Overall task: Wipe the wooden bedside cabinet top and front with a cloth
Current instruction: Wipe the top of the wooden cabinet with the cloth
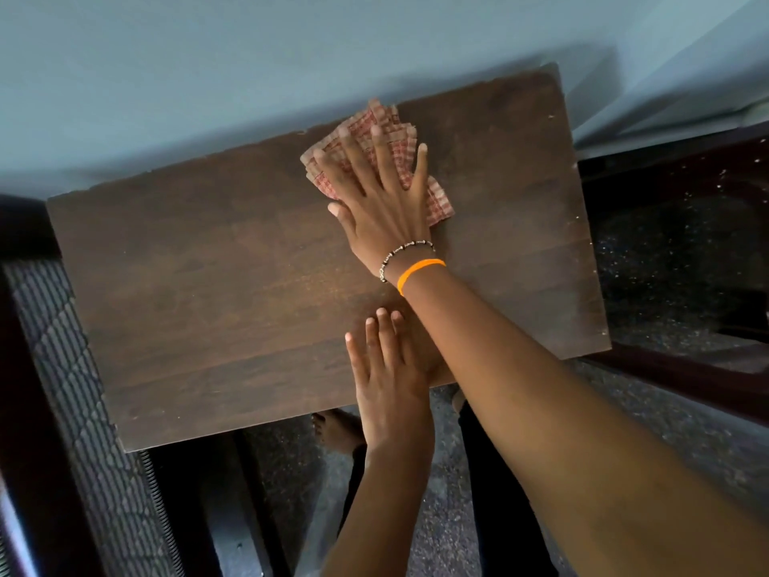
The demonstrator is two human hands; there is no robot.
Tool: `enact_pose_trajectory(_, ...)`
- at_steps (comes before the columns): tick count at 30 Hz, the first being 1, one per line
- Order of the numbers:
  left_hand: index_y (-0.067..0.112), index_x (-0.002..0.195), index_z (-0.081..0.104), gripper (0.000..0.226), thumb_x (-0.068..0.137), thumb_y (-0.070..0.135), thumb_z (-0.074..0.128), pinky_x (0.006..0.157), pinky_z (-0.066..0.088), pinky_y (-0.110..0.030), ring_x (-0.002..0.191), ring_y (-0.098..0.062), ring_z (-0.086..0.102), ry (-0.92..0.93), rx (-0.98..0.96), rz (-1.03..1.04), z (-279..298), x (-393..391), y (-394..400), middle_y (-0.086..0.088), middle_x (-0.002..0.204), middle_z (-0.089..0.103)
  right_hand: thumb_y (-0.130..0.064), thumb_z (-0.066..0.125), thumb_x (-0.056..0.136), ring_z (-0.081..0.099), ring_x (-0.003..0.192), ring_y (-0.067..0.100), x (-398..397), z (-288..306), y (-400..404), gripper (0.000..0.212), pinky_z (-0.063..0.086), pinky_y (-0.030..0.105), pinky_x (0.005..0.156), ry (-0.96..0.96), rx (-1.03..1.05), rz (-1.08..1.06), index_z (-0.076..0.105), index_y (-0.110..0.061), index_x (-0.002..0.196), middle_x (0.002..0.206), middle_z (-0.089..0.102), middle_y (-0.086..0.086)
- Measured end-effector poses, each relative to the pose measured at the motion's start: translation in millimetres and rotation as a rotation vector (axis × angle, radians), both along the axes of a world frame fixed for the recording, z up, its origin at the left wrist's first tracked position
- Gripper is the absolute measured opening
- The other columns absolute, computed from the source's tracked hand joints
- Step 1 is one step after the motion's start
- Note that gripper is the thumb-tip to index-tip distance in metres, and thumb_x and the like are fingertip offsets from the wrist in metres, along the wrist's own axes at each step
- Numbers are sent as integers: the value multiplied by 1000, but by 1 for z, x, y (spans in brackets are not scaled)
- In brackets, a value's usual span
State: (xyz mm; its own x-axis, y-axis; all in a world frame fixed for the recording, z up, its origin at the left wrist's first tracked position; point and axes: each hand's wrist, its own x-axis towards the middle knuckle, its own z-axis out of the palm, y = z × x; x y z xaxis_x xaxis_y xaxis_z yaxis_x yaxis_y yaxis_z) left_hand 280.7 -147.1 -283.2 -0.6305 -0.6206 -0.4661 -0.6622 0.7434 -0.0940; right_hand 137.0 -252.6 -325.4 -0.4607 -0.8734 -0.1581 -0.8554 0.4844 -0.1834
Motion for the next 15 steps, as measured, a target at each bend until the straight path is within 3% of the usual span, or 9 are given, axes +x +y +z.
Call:
enact_pose_trajectory(5,7,134,44,95,50,23,86,108,16,-54,126,-33,47,31,37,40,11,-7,1,-13,134,52,-34,37,94,12,147,28,-39,-3,14,57,9,63,111,18,-27,-92,18,-40,147,158,15,-7)
enact_pose_trajectory(11,0,130,48,100,42,21,90,108,18,-54,117,-33,56,8,18,-16,10,-18,9,-16,124,60,-34,29,95,11,146,30,-111,-2,65,55,13,59,110,65,9,-418,13,-37,148,159,11,-6)
enact_pose_trajectory(15,0,125,53,94,41,18,90,107,29,-55,112,-31,59,-4,2,-24,12,-22,9,-14,119,63,-32,32,95,15,145,34,-134,-2,81,56,22,58,106,34,4,-481,13,-36,148,159,12,-2)
